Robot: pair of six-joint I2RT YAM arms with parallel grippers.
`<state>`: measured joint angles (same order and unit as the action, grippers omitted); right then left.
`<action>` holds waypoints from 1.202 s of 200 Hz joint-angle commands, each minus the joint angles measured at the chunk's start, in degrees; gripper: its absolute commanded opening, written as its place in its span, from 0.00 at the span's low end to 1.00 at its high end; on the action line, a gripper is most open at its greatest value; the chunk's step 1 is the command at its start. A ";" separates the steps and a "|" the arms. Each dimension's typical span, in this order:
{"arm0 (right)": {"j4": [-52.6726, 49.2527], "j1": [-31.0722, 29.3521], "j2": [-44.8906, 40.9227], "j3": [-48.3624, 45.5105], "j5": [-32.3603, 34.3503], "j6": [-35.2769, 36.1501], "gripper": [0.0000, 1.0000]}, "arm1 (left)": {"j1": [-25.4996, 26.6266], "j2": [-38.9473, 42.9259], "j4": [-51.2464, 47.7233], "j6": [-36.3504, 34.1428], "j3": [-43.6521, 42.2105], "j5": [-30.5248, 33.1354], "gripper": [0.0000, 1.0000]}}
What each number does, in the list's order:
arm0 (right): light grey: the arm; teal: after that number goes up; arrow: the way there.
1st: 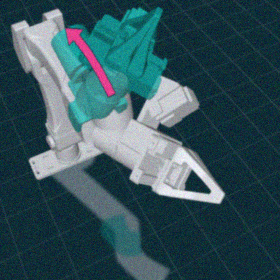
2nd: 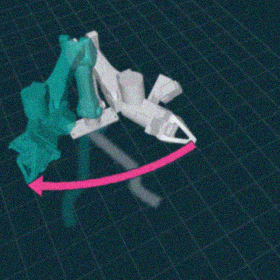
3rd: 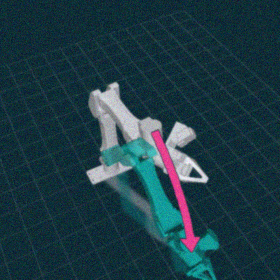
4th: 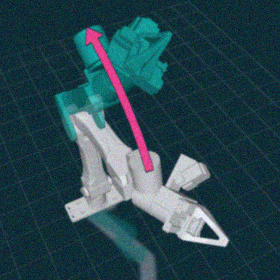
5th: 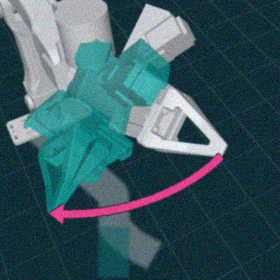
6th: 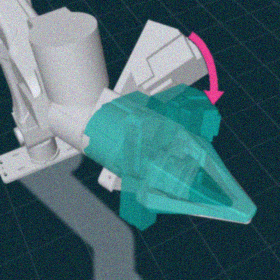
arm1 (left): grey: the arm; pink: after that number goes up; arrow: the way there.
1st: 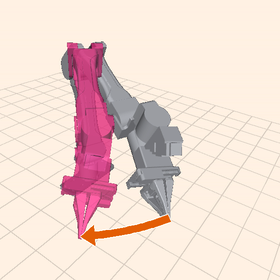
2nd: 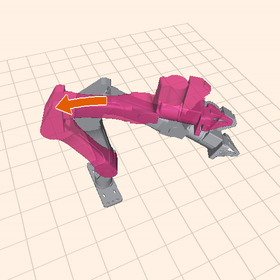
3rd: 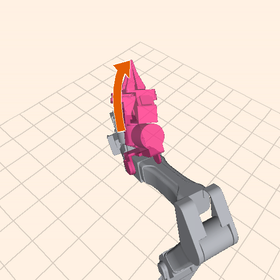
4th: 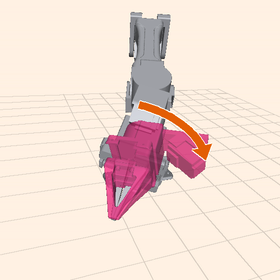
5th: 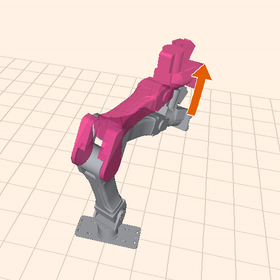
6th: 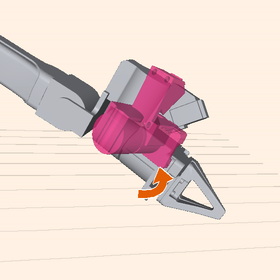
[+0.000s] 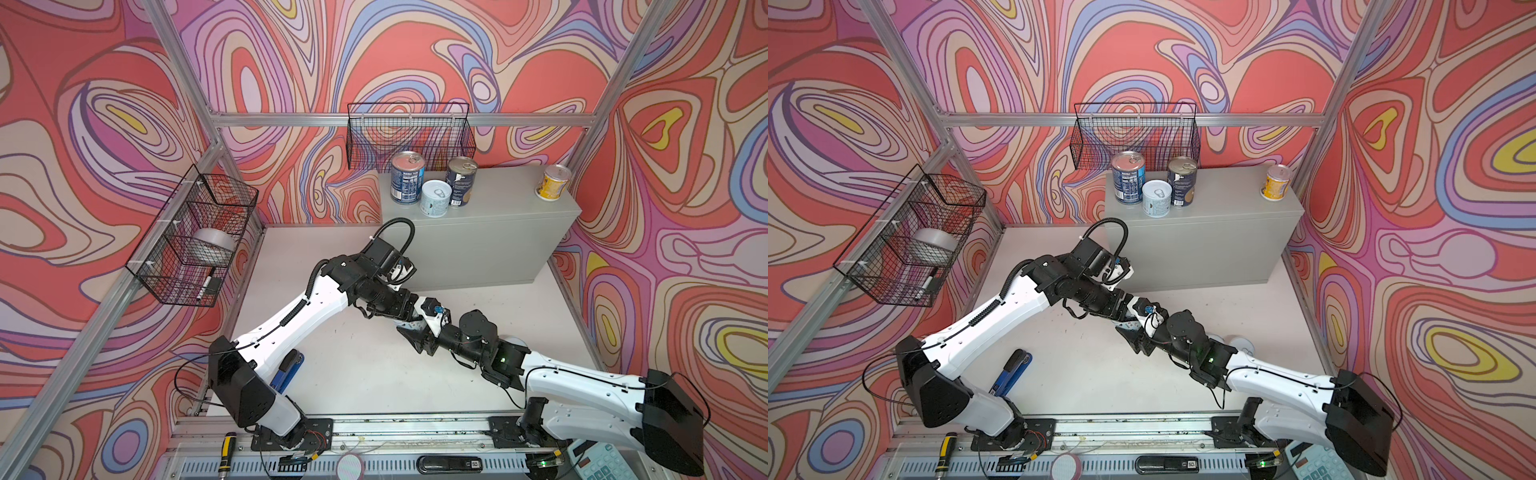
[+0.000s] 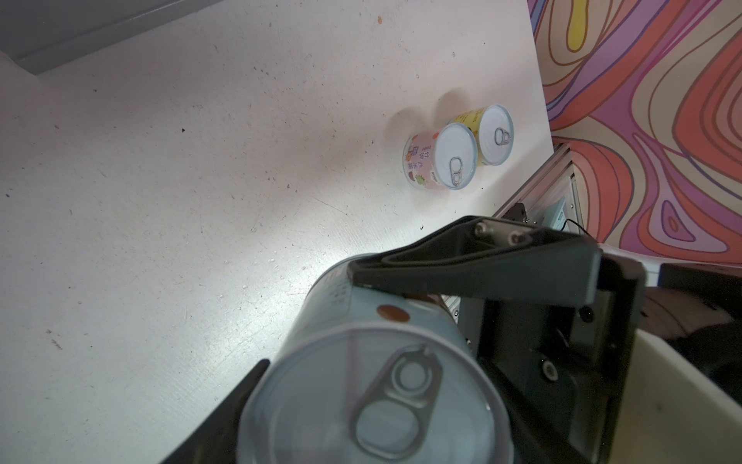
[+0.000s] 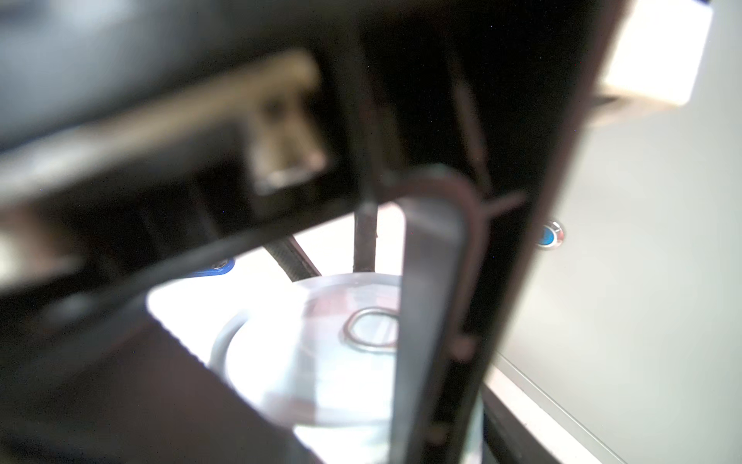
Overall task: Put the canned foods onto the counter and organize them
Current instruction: 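Close the right gripper on the brown-print can while the left gripper opens, then carry the brown-print can with the right gripper up over the cabinet top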
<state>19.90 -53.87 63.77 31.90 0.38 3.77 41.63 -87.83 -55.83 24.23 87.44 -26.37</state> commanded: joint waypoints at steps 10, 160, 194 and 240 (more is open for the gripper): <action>-0.12 0.13 -1.89 -1.55 3.30 -2.06 0.63 | 0.03 1.49 3.70 0.45 -0.20 -0.88 0.58; -5.85 0.12 -12.17 -4.65 6.09 -3.53 0.61 | -0.80 4.13 10.75 4.25 -4.35 6.32 1.00; -7.59 0.12 -15.94 -5.04 6.53 -5.30 0.61 | -1.54 5.25 10.66 4.16 -5.80 7.87 1.00; -15.46 0.10 -19.78 -0.38 17.20 -6.01 0.62 | -2.60 11.08 16.55 5.04 -11.63 12.38 1.00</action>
<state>6.31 -53.91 45.12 27.14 9.04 -1.23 39.55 -81.21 -43.81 28.25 78.67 -18.28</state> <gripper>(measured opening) 0.733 0.999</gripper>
